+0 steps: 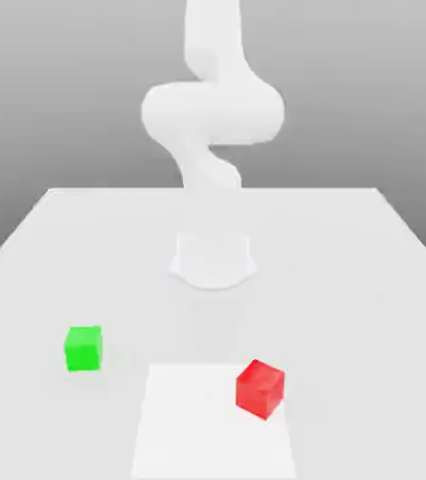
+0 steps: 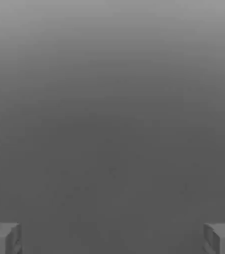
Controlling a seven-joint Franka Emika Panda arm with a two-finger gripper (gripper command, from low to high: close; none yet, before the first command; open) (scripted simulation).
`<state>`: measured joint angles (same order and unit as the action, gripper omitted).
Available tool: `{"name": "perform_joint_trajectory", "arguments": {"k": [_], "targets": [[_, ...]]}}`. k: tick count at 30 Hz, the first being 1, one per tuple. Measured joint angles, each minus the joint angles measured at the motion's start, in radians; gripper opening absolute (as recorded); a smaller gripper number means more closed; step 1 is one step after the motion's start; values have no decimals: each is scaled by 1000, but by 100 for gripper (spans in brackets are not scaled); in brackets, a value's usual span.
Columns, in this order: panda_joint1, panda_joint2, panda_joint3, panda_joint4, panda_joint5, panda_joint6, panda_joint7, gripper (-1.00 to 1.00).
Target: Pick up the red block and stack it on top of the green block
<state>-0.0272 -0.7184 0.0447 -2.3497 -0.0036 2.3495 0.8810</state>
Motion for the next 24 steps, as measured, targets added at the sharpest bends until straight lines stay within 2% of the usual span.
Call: {"name": "perform_joint_trajectory", "arguments": {"k": [13, 20, 24], "targets": [[-107, 492, 205, -283, -40, 290, 490, 0], [-77, 738, 229, -412, -26, 446, 697, 0], [-51, 869, 176, -401, -126, 551, 785, 0]]}}
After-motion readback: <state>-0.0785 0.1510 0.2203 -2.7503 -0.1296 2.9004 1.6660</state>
